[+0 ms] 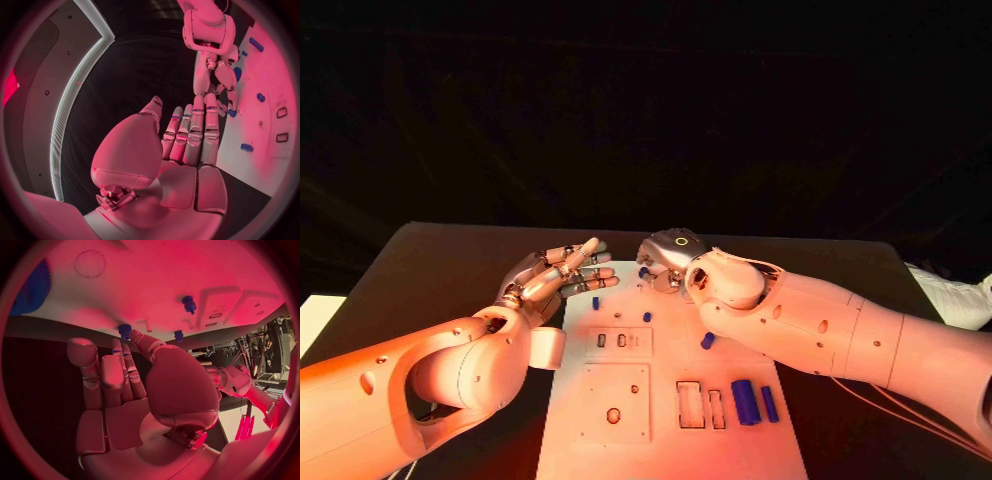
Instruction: Assemble the parts on the task board
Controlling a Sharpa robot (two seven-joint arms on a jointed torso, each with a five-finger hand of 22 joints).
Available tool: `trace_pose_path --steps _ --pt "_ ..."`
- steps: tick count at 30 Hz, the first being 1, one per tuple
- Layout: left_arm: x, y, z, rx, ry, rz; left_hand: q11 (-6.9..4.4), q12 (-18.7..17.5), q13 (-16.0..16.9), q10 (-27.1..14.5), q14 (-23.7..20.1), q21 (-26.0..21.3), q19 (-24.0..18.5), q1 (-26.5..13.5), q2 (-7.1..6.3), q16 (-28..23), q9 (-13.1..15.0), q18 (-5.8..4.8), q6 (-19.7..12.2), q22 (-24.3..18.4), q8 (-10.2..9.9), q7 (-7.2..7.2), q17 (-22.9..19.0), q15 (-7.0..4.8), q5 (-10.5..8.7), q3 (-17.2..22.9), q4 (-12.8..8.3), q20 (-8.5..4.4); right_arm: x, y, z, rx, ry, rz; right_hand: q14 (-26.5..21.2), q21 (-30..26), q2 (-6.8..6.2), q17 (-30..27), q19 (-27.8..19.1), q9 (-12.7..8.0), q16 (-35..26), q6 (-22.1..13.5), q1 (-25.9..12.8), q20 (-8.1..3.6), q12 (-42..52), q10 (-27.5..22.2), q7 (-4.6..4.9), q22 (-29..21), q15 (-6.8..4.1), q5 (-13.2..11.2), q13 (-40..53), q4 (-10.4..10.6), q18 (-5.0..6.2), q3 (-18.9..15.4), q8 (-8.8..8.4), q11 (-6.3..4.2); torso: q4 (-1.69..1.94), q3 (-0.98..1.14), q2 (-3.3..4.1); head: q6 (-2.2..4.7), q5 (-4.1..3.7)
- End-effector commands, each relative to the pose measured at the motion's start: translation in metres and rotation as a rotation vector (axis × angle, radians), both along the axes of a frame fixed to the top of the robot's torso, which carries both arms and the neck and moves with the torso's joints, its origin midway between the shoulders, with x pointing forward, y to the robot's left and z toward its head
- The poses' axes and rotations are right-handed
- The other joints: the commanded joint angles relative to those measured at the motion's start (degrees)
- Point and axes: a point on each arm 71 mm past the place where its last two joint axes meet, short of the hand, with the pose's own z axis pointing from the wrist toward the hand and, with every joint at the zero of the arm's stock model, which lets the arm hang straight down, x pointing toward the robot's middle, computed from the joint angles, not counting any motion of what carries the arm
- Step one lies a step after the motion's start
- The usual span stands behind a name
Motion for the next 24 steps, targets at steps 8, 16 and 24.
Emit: trace_pose_path --steps 8,16,24 --pt "0.0 -0.002 0.002 -0.013 -0.008 -0.016 0.07 -0.25 -0.03 -0.14 0.23 -0.27 0.39 0.31 0.15 -0.26 -0.04 0.63 0.19 -0.05 -0.35 0.12 0.08 0.31 -0.18 0.03 -0.32 -0.17 0.001 -0.002 -0.001 0.024 0.024 -0.012 0.14 -0.5 -0.45 -1.01 -0.85 -0.23 -0.67 -1.97 0.27 0.22 0.0 -2.2 0.4 -0.72 0.65 -0.15 0.02 0.65 0.21 -1.17 0.0 0.45 0.06 0.01 0.03 -0.01 -0.07" --pt "0.001 0.002 0.001 -0.009 -0.007 -0.01 0.07 -0.25 -0.03 -0.14 0.23 -0.27 0.39 0.31 0.15 -0.26 -0.04 0.63 0.19 -0.05 -0.35 0.12 0.08 0.31 -0.18 0.03 -0.32 -0.17 -0.002 -0.02 0.005 0.129 0.036 -0.049 0.28 0.07 0.41 -0.89 -0.76 0.15 -0.39 -0.14 0.76 0.26 0.59 0.1 0.49 -0.12 0.54 1.9 0.24 1.3 0.2 -1.16 0.61 0.24 -0.32 0.15 0.01 0.33 0.21" --pt "0.001 0.006 0.001 -0.009 -0.006 -0.009 0.05 -0.28 -0.04 -0.14 0.25 -0.32 0.43 0.29 0.18 -0.32 -0.05 0.63 0.2 -0.08 -0.36 0.08 0.14 0.3 -0.18 0.01 -0.39 -0.18 -0.013 -0.068 0.021 0.247 0.11 -0.124 1.03 2.39 -1.39 2.04 0.28 0.06 1.77 0.24 -0.38 -0.32 3.03 7.48 0.14 2.99 -0.29 2.33 1.64 2.55 -0.21 -2.72 0.29 -0.95 -1.55 0.35 -0.09 0.91 0.64"
